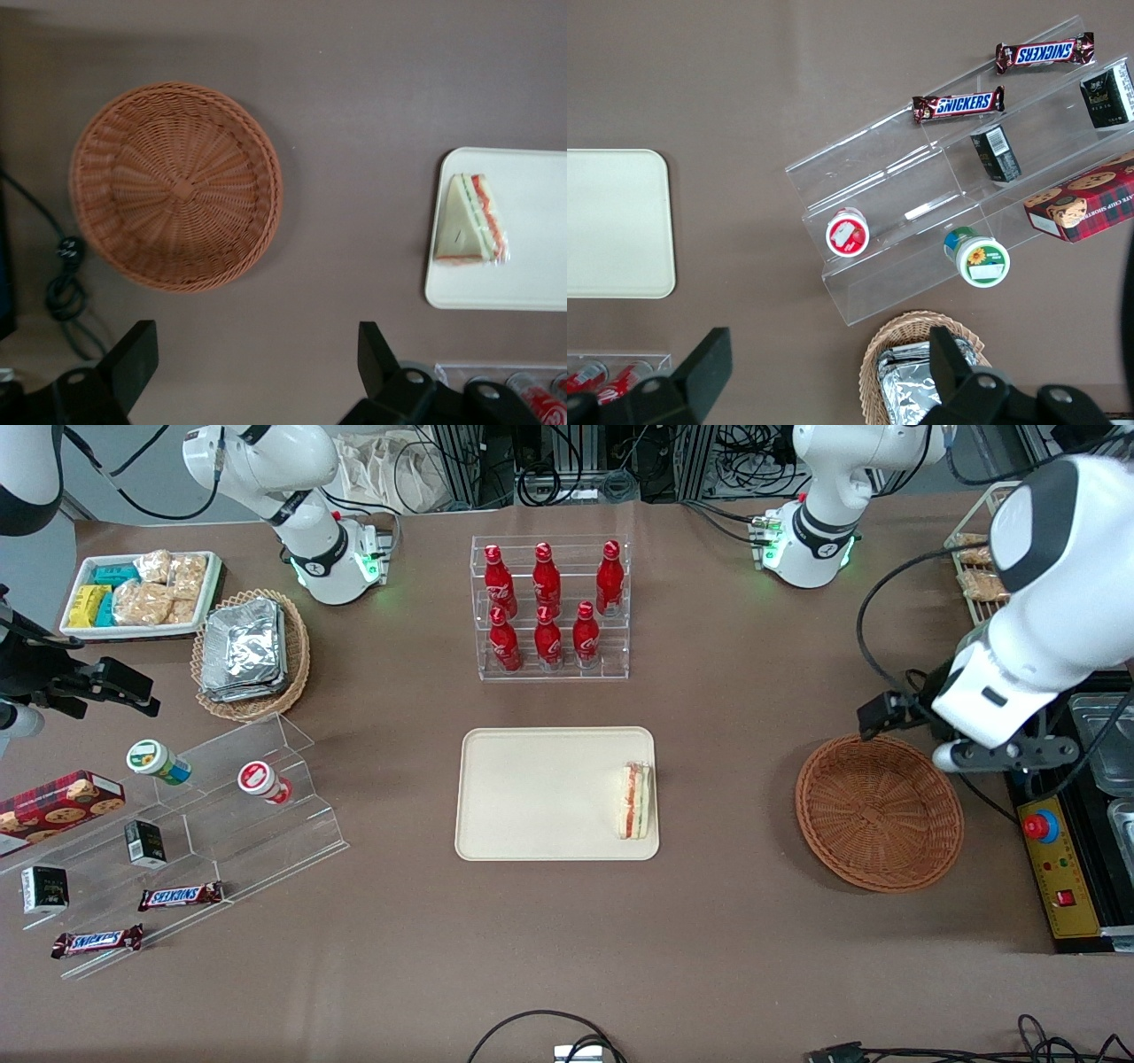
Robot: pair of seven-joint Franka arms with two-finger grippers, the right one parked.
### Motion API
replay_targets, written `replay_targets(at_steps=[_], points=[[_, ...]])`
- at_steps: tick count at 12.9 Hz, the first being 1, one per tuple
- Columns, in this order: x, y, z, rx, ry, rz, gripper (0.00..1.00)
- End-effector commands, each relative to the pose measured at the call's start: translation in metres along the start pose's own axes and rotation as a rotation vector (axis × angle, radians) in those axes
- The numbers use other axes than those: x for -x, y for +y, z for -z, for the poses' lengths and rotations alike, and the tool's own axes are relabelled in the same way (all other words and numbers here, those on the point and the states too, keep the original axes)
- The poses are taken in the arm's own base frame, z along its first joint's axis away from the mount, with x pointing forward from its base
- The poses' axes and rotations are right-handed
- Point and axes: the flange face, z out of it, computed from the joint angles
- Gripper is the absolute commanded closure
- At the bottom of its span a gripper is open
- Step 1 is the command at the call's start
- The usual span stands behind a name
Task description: Place sandwich from basket to tray
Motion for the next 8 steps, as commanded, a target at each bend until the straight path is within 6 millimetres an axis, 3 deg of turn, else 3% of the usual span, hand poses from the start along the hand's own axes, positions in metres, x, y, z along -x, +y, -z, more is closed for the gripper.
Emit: replay_targets(at_steps=[1,8], points=[[0.028,0.008,0.016,-0.055,-0.002,-0.034,0.00],[0.036,0.004,0.027,-0.053,0.019,-0.028,0.00]])
